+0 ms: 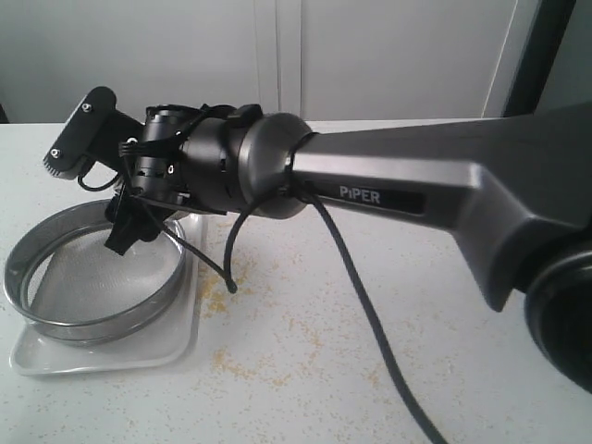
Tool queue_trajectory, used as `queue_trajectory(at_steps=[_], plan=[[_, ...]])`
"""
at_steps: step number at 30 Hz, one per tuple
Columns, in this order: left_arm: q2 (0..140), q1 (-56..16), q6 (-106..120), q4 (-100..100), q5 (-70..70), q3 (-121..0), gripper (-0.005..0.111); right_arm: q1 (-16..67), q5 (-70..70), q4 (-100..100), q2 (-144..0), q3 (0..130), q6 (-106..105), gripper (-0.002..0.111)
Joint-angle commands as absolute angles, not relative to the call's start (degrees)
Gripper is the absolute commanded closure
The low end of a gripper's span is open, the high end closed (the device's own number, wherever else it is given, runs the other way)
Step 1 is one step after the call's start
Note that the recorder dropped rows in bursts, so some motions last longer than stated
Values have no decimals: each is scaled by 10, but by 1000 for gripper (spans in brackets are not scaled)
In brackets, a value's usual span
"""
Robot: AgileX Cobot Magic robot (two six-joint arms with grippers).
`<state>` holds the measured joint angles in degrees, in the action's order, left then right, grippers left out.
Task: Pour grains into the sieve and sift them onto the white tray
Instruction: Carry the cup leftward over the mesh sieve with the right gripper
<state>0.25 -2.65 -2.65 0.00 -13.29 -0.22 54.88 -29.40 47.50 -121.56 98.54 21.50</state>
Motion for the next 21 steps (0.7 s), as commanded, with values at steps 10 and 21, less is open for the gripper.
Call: queue_trajectory(at_steps=[10, 21], plan=[[0, -24, -27, 0, -133, 0, 107, 563, -355, 470, -1258, 1041, 110, 108], [0, -24, -27, 0, -133, 0, 107, 572, -378, 485, -1275, 1049, 53, 108]])
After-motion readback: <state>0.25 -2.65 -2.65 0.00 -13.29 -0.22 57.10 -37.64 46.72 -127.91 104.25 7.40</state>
